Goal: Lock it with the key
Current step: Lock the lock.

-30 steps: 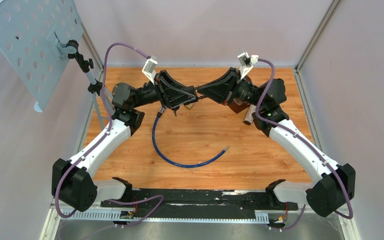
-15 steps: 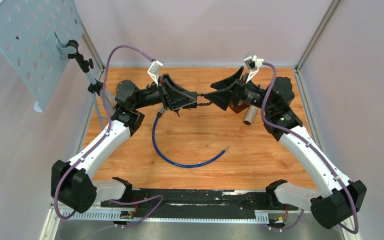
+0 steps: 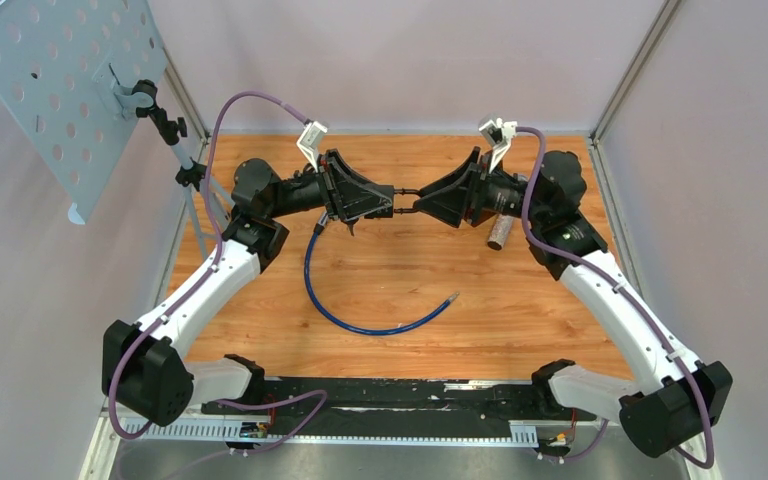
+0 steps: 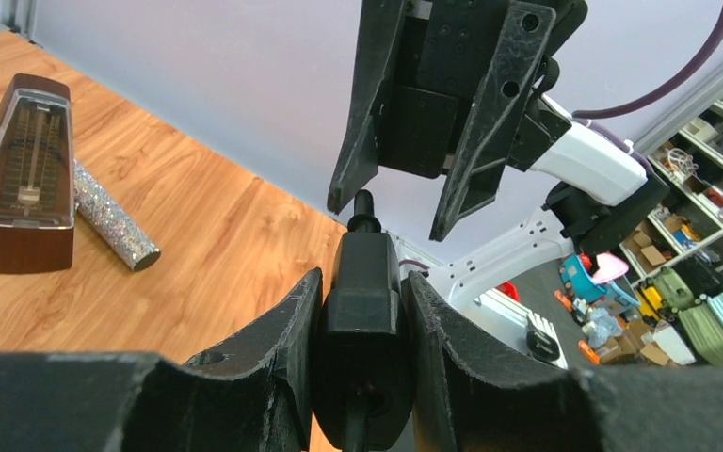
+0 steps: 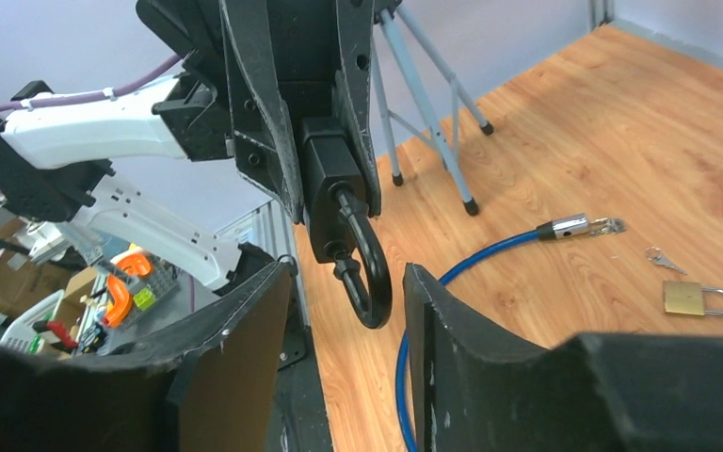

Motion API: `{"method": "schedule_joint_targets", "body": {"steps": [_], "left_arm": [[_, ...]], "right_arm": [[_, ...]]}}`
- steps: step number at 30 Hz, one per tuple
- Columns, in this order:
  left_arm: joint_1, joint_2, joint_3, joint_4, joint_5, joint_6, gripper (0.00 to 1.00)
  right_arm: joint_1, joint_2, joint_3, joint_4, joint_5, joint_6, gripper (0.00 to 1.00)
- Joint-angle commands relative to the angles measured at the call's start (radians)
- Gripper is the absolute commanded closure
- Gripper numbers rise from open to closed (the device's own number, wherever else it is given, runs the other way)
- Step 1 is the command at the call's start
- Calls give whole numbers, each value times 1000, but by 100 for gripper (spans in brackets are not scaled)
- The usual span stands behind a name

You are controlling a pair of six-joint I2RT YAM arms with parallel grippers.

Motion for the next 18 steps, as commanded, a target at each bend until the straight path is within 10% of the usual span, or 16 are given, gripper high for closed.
{"method": "schedule_joint_targets", "body": {"steps": [1,6,10,18], "left_arm": [[5,-45,49,83,3,-11,100],[5,-43,50,102,19,-30,100],[5,-38,50,104,44,-34,100],[5,-1,43,68,77,-14,100]], "right_arm": [[-5,20,32,12,-90,0,53],[-4,51,45,35,-126,-2,66],[-3,78,50,94,-164,40,99],[59,120,-1,309,-88,188,100]]}}
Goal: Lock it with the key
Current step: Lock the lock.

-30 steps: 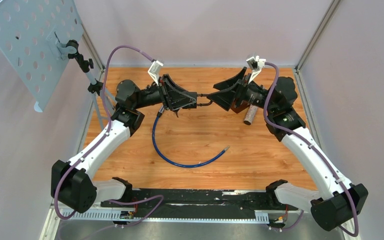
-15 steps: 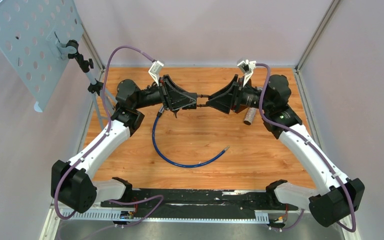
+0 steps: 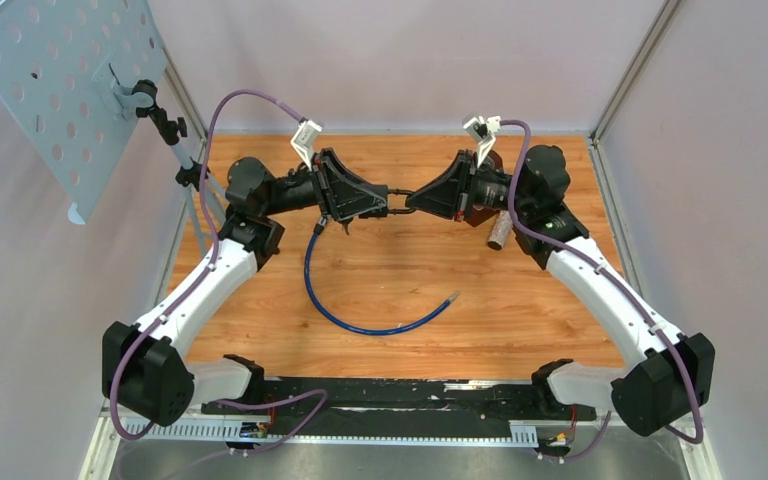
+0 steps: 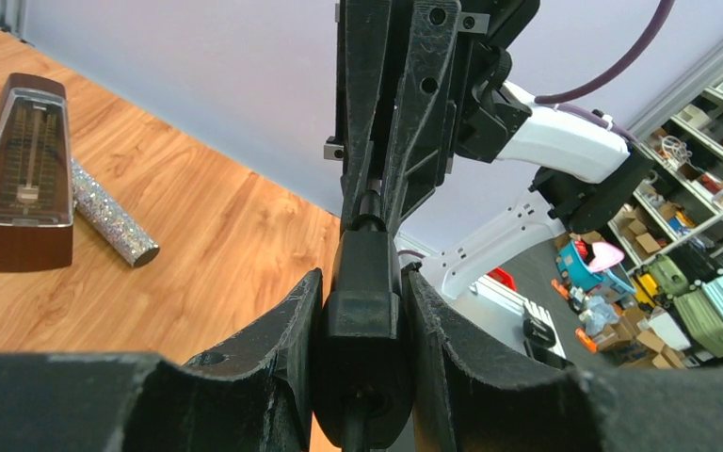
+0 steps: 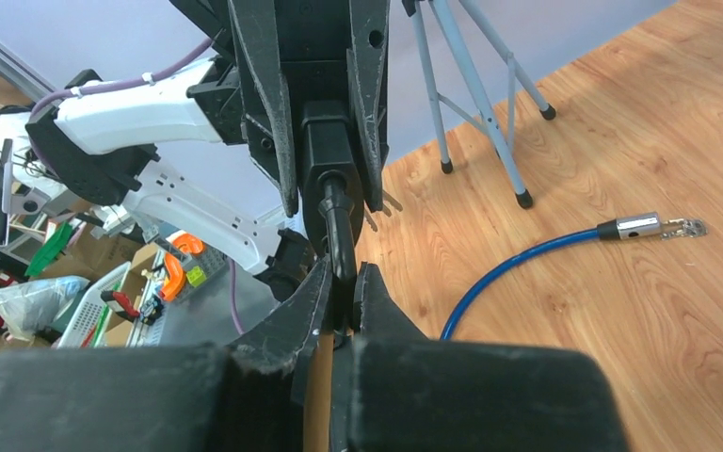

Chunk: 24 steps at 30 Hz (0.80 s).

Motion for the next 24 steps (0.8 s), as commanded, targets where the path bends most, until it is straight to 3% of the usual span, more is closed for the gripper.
{"method": "schedule_joint_targets", "body": {"steps": [1,18,24], "left_arm": [[-14,1,43,52,20,2,100],[-55,65,-14,55,1,42,100],[-63,74,-16,-67,-17,136,100]], "right_arm": [[55,26,-9,207,58,98,100],[208,188,42,372,159,145,100],[219,200,87,399,168,160,100]]}}
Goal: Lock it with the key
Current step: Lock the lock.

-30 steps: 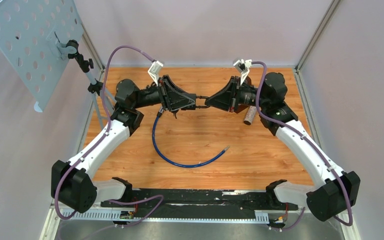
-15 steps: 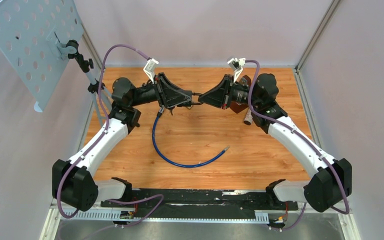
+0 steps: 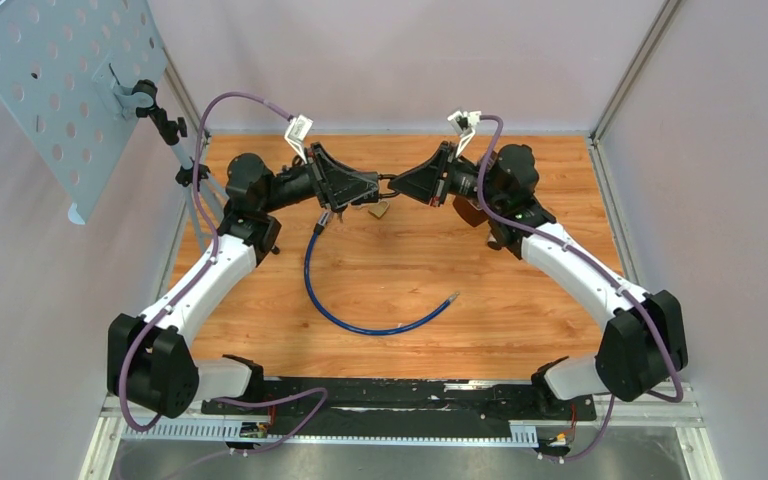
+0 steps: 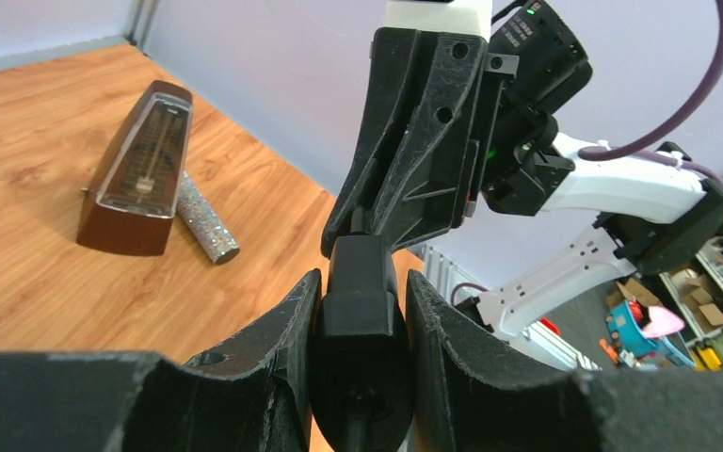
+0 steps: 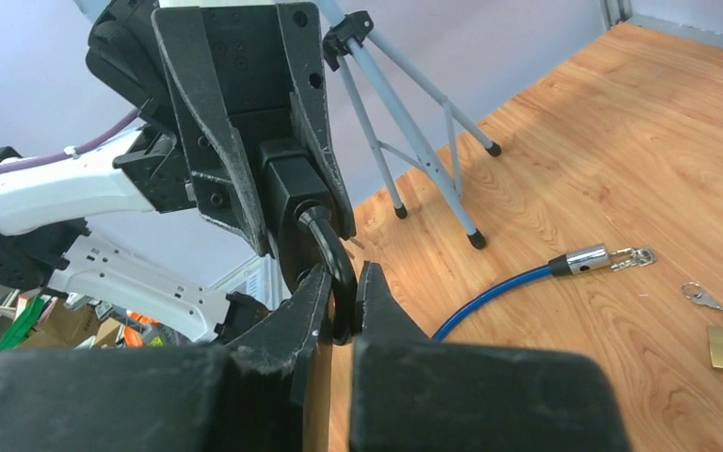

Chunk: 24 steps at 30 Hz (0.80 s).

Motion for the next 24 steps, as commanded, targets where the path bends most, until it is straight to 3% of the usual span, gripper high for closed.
{"method": "schedule_joint_targets", "body": {"steps": [1,12,18,24], "left_arm": [[-122,35,1,-73,58,102,100],[-122,66,70,-85,-87,150,100],[-130,133,101,5,-65,102,100],[-164,143,77,-37,-69,147,100]], "right_arm": [[160,34,115,158,-12,90,100],[249,84,137,108,-107,89,100],[265,108,173,111,-120,68,100],[277,143,234,163,-110,77,100]]}}
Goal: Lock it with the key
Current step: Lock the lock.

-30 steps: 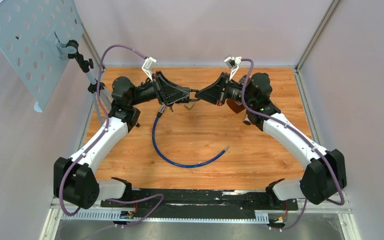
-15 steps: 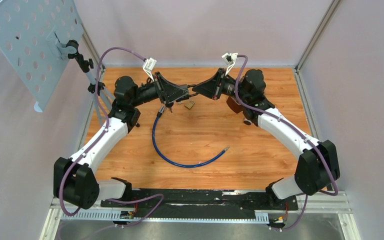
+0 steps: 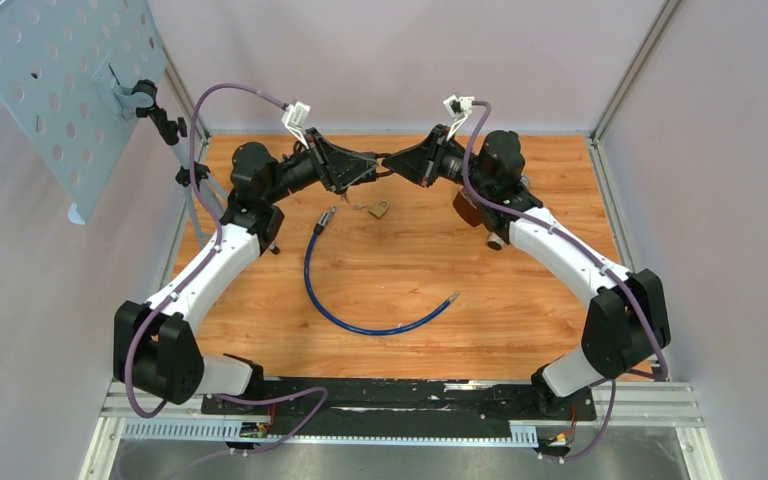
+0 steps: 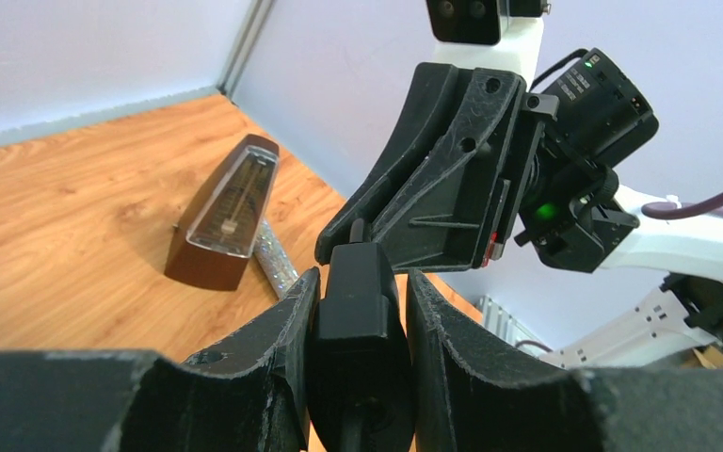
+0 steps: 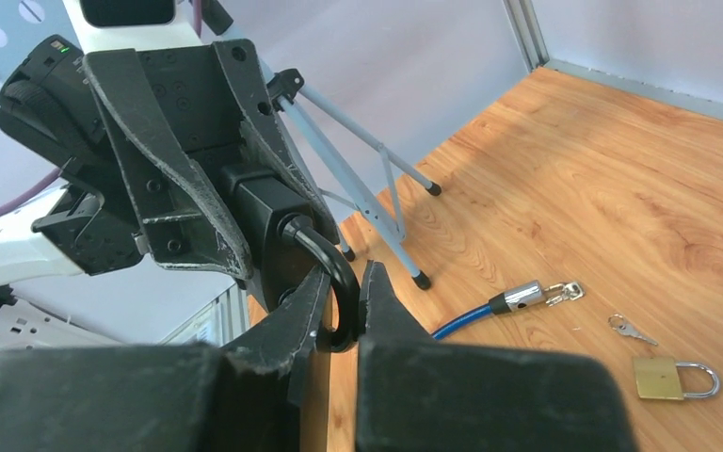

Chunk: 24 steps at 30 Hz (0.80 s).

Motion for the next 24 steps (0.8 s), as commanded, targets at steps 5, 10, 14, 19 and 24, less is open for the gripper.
{"method": "schedule_joint_targets", "body": {"steps": [5,10,14,19,24], "left_arm": [[-192,100,-1,21,70,68,100],[-204,130,12,14,64,89,100],[-219,153,10,1,61,112,100],[-234,186,19,-47,60,160,100],[-254,219,13,-60,54,179,100]], "right_arm": [[282,61,168,205,-261,141,100],[294,74,188,234,-274,158,100],[299,85,211,267,-272,175,100],[306,102,245,317,-269,183,100],[327,109,270,336,-249,169,100]]}}
